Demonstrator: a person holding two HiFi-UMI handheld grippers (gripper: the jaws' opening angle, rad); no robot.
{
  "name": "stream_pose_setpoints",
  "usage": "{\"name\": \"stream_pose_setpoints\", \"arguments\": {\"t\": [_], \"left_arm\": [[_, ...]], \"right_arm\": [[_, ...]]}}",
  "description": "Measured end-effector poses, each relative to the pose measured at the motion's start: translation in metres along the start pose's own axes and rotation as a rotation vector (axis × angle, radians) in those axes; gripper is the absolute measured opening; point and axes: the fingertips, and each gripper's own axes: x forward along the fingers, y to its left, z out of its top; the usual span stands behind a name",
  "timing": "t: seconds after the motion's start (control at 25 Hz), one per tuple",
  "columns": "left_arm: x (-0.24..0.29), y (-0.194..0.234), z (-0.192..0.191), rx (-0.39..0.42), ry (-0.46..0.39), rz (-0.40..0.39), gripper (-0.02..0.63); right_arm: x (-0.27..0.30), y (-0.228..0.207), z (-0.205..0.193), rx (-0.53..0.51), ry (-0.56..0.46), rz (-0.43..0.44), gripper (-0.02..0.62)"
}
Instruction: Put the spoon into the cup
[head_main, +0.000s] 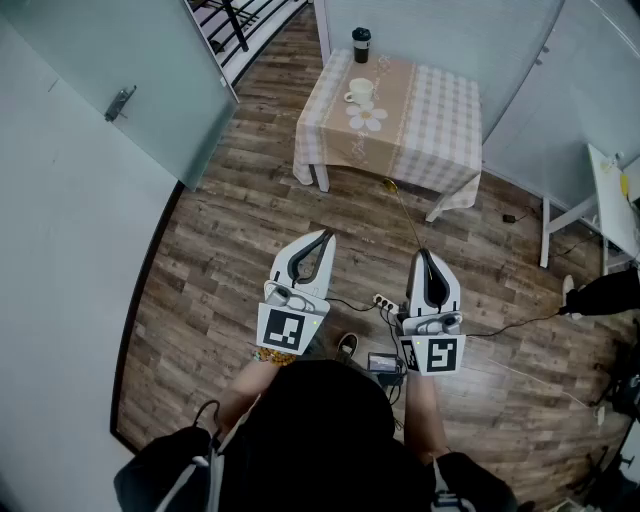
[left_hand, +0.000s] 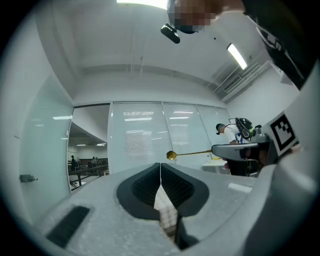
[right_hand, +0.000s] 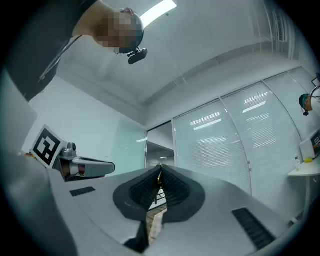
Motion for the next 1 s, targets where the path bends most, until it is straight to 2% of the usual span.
{"name": "stream_pose_setpoints", "arguments": {"t": [0.16, 0.44, 0.72, 1.0], "left_arm": [[-0.001, -0.019, 0.007, 0.003, 0.007, 0.014, 0.02], [0.014, -0.032, 0.011, 0.024, 0.006, 0.013, 0.019], [0.038, 0.004, 0.0, 0.0, -0.009, 0.044, 0.02], [0.074, 0.064, -0.014, -0.022, -0.047, 0.049, 0.02]], "right_arm": [[-0.02, -0.009, 0.013, 0.056, -0.026, 0.01, 0.008], [-0.018, -0.018, 0.017, 0.085, -0.036, 0.066, 0.008], [0.026, -0.015, 0.004, 0.061, -0.009, 0.127, 0.008], [0.095, -0.003, -0.02, 0.039, 0.009, 0.154, 0.008]]}}
